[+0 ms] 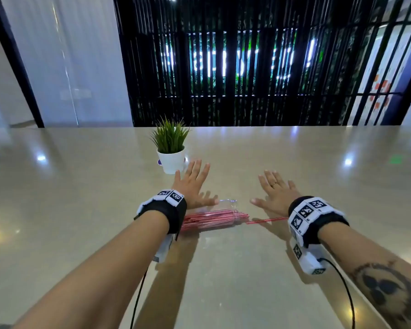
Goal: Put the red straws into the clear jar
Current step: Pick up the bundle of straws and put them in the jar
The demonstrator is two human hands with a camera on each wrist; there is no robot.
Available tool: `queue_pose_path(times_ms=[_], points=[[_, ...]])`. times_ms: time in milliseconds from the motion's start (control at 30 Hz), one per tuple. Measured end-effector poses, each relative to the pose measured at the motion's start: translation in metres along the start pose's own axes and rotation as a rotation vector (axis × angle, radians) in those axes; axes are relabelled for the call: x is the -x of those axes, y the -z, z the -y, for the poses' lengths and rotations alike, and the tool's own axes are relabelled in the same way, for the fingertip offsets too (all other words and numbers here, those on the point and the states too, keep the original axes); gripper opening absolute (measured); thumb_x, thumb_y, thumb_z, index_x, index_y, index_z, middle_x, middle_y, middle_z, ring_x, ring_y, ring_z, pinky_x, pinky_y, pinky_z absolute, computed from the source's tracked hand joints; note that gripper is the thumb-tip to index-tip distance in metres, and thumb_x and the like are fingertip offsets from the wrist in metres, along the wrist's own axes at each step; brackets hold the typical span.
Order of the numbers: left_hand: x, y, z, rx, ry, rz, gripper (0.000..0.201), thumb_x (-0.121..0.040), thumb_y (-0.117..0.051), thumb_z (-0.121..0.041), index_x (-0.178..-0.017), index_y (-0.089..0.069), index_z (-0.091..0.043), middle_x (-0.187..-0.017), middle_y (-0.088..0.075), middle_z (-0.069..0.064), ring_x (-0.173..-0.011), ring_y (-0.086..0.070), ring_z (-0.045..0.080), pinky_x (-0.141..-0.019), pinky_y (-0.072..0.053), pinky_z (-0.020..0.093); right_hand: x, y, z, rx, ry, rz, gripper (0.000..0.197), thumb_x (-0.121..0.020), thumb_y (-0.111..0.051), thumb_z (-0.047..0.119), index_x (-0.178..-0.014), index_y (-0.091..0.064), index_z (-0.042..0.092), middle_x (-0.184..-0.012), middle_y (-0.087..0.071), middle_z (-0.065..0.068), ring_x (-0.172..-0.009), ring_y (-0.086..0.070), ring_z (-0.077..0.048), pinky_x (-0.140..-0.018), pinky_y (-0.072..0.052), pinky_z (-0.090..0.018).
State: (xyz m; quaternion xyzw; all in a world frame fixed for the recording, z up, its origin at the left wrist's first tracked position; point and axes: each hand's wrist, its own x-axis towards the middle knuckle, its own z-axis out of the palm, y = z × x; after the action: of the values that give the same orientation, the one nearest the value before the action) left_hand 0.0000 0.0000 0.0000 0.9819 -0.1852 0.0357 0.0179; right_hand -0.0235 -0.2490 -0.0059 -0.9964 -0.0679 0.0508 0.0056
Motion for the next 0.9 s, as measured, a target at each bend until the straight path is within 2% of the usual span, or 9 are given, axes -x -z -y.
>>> queue_pose_path(times_ms=[167, 233, 300, 367, 433, 567, 700, 800, 900], points=[[0.002, -0.015, -0.014, 0.004, -0.005, 0.073, 0.096, -0.079, -0.044, -0.063, -0.144, 0.013, -0.021, -0.156, 0.018, 0.007, -0.144, 0.012, 0.024, -0.112, -0.001, 0.056, 0.002, -0.014, 0.0, 0.022, 0.036, 0.137, 0.084, -0.086, -0.031, 0.063, -0.145, 0.007, 0.018, -0.157, 0.012, -0.003, -0.145, 0.007, -0.019, -0.117, -0.006, -0.049], [0.003, -0.016, -0.017, 0.06, 0.01, 0.108, 0.094, -0.08, -0.045, -0.062, -0.145, 0.008, -0.02, -0.158, 0.005, 0.008, -0.145, -0.002, 0.024, -0.113, -0.008, 0.054, 0.005, -0.016, 0.001, -0.012, 0.06, 0.176, 0.087, -0.084, -0.036, 0.065, -0.146, 0.004, 0.018, -0.158, 0.005, -0.002, -0.146, -0.002, -0.018, -0.117, -0.012, -0.045], [0.003, -0.017, -0.018, 0.116, 0.022, 0.162, 0.09, -0.08, -0.048, -0.059, -0.146, -0.003, -0.019, -0.154, -0.02, 0.011, -0.139, -0.026, 0.027, -0.11, -0.024, 0.05, 0.005, -0.016, 0.003, -0.031, 0.064, 0.177, 0.086, -0.082, -0.044, 0.064, -0.146, -0.006, 0.02, -0.158, -0.009, 0.0, -0.144, -0.015, -0.017, -0.114, -0.023, -0.041], [0.004, -0.019, -0.02, 0.181, 0.022, 0.224, 0.086, -0.078, -0.053, -0.058, -0.144, -0.016, -0.018, -0.146, -0.036, 0.012, -0.13, -0.04, 0.029, -0.104, -0.036, 0.045, 0.006, -0.016, 0.007, -0.012, 0.059, 0.128, 0.073, -0.084, -0.049, 0.054, -0.143, -0.022, 0.022, -0.152, -0.031, -0.002, -0.137, -0.033, -0.02, -0.108, -0.034, -0.039], [0.006, -0.019, -0.023, 0.231, 0.027, 0.249, 0.078, -0.078, -0.056, -0.053, -0.141, -0.026, -0.017, -0.139, -0.045, 0.012, -0.123, -0.046, 0.029, -0.099, -0.04, 0.042, 0.007, -0.017, 0.012, 0.017, 0.05, 0.049, 0.053, -0.088, -0.051, 0.042, -0.136, -0.037, 0.024, -0.14, -0.047, -0.002, -0.126, -0.046, -0.021, -0.102, -0.041, -0.037], [0.007, -0.018, -0.032, 0.323, 0.034, 0.312, 0.063, -0.077, -0.061, -0.039, -0.131, -0.04, -0.015, -0.119, -0.06, 0.012, -0.102, -0.057, 0.029, -0.091, -0.047, 0.039, 0.009, -0.024, 0.016, 0.021, 0.025, -0.058, 0.033, -0.086, -0.053, 0.03, -0.119, -0.055, 0.024, -0.121, -0.06, 0.0, -0.106, -0.058, -0.02, -0.089, -0.048, -0.032], [0.001, -0.015, -0.035, 0.347, 0.061, 0.408, 0.067, -0.073, -0.066, -0.038, -0.132, -0.04, -0.018, -0.117, -0.058, 0.01, -0.095, -0.056, 0.027, -0.091, -0.048, 0.04, 0.007, -0.023, 0.011, -0.023, -0.016, -0.05, 0.023, -0.087, -0.052, 0.025, -0.108, -0.062, 0.023, -0.106, -0.065, -0.001, -0.09, -0.061, -0.021, -0.078, -0.05, -0.03], [-0.007, -0.011, -0.035, 0.313, 0.087, 0.477, 0.066, -0.072, -0.067, -0.038, -0.13, -0.041, -0.018, -0.115, -0.055, 0.009, -0.094, -0.053, 0.026, -0.091, -0.046, 0.039, 0.006, -0.019, 0.006, -0.041, -0.053, -0.034, 0.02, -0.084, -0.054, 0.018, -0.1, -0.065, 0.024, -0.103, -0.065, -0.001, -0.088, -0.062, -0.022, -0.077, -0.052, -0.03], [-0.011, -0.009, -0.033, 0.273, 0.079, 0.521, 0.065, -0.07, -0.07, -0.039, -0.127, -0.045, -0.019, -0.111, -0.053, 0.007, -0.094, -0.053, 0.025, -0.089, -0.047, 0.038, 0.005, -0.018, 0.0, -0.056, -0.061, -0.009, 0.024, -0.077, -0.057, 0.01, -0.093, -0.066, 0.025, -0.102, -0.064, 0.0, -0.086, -0.061, -0.021, -0.072, -0.049, -0.027]])
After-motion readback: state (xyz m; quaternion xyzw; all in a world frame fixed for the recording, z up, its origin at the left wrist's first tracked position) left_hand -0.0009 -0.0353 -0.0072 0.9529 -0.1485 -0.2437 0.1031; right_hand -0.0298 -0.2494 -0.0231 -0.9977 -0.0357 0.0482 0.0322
